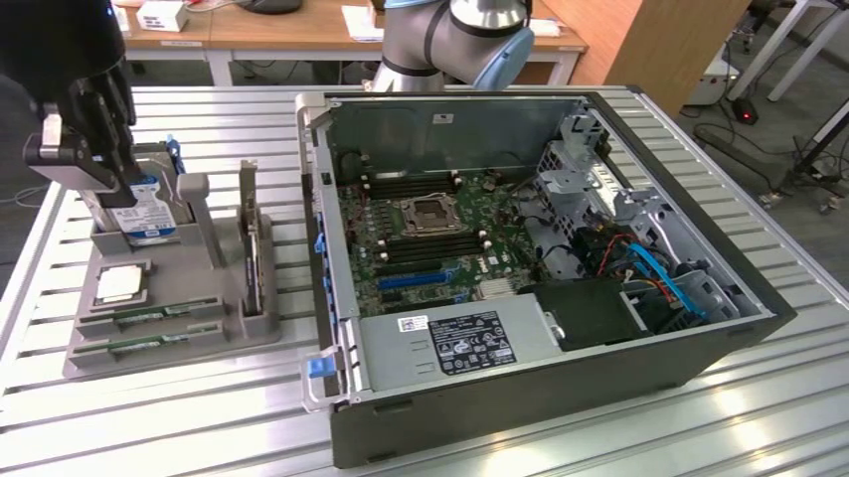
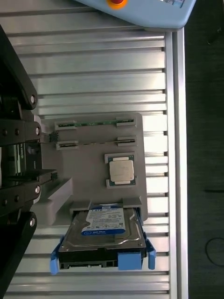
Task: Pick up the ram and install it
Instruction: 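Pick up the ram and move it above insertion slot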
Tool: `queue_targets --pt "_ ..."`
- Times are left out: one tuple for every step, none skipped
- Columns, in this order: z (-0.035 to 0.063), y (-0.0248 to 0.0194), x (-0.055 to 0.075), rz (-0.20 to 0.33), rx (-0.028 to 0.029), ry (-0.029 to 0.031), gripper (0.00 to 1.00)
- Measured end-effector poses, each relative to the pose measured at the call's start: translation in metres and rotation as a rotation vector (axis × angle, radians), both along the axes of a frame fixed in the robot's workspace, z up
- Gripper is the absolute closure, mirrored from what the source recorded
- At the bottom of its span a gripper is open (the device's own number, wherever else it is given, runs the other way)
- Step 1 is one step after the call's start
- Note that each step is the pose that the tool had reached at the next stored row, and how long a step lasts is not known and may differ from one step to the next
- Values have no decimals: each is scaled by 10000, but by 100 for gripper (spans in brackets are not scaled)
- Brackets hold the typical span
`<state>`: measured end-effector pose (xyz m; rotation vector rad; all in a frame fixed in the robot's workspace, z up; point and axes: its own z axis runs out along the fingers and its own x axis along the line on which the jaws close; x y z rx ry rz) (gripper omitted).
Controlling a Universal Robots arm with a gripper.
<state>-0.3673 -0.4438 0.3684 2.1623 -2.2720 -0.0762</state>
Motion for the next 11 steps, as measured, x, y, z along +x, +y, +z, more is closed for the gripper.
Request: queue_targets --pt "-18 0 0 1 0 2 65" --pt "-36 -1 -1 1 0 5 65" --pt "-54 -2 -1 3 -1 8 65" --pt "-72 -3 0 5 -1 11 65" --pt "-88 -3 0 6 -1 12 65" --pt "-101 -3 0 6 0 13 65" --pt "-102 -3 0 8 -1 15 65" --pt "-102 -3 0 8 -1 16 65" --pt "-102 -5 0 10 -2 16 65" --pt "-104 -8 -3 10 0 14 65" --pt "-104 -11 -10 9 0 14 65"
